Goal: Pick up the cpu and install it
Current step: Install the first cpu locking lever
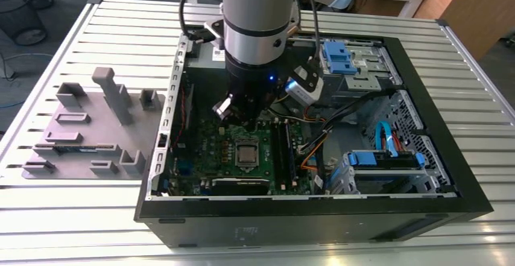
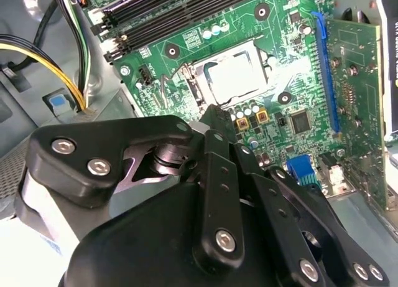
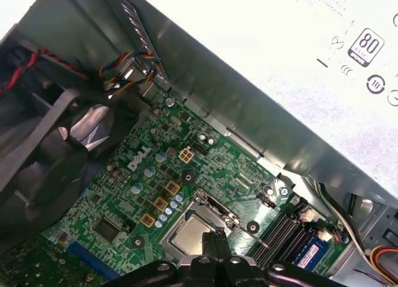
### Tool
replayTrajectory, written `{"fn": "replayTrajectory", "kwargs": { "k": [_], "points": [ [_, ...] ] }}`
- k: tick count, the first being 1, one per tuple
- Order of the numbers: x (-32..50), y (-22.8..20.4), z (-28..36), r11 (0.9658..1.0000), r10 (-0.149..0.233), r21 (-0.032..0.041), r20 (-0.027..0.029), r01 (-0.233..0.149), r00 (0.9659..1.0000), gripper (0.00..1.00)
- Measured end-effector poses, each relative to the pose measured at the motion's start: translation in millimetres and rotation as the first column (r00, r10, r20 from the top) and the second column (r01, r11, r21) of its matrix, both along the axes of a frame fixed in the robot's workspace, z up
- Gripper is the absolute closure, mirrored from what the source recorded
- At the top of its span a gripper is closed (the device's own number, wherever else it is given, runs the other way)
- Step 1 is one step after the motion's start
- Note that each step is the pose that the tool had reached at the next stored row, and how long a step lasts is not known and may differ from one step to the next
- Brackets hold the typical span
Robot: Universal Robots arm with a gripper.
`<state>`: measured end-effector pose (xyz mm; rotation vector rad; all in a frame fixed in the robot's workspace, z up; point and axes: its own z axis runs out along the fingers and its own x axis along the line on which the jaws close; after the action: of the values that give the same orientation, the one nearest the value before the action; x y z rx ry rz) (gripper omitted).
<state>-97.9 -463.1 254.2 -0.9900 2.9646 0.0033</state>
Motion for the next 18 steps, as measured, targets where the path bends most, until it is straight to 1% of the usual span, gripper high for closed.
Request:
{"fn": "replayTrajectory", "kwargs": {
  "k": [10,11,13,14,16,18],
  "points": [
    [0.2,4.9,-0.8,1.0,0.002,0.0041,0.0001,-0.002,1.0,0.89],
    [0.2,5.0,-0.7,1.0,0.002,0.0059,0.0,-0.002,1.0,0.89],
    [0.2,5.3,-0.7,0.9999,0.003,0.0146,0.0,-0.003,1.0,0.89],
    [0.2,5.4,-0.8,0.9999,0.003,0.0167,0.0001,-0.003,1.0,0.89],
    [0.4,5.5,-0.8,0.9998,0.004,0.0189,0.0002,-0.004,1.0,0.89],
    [1.1,5.8,-0.7,0.9998,0.004,0.0191,0.0001,-0.004,1.0,0.89]
  ]
}}
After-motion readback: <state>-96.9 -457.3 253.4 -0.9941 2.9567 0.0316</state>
